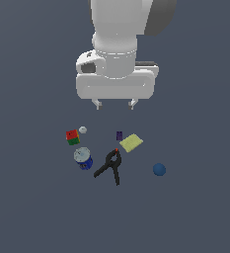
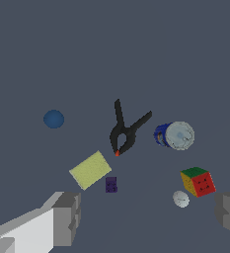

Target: Pick up a designated object from a clutter of objects.

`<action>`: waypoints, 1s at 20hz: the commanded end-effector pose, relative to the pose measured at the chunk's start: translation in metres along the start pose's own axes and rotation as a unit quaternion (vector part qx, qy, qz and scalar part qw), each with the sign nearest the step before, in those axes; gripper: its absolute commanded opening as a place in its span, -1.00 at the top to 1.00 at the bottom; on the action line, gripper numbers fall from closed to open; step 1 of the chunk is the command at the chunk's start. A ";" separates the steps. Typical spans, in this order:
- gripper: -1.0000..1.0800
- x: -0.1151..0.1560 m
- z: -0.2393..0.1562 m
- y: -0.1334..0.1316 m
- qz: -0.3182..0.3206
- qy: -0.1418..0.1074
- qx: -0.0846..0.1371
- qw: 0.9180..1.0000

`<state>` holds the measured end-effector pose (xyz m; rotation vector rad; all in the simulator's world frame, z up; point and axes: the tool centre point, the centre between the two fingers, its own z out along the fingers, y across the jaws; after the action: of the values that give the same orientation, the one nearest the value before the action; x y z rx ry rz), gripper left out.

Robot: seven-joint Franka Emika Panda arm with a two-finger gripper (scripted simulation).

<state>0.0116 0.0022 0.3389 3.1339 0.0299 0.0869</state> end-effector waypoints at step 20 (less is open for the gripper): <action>-0.92 0.004 0.020 0.003 0.015 -0.012 0.014 1.000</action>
<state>0.0144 0.0023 0.3237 3.1620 -0.0144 0.0513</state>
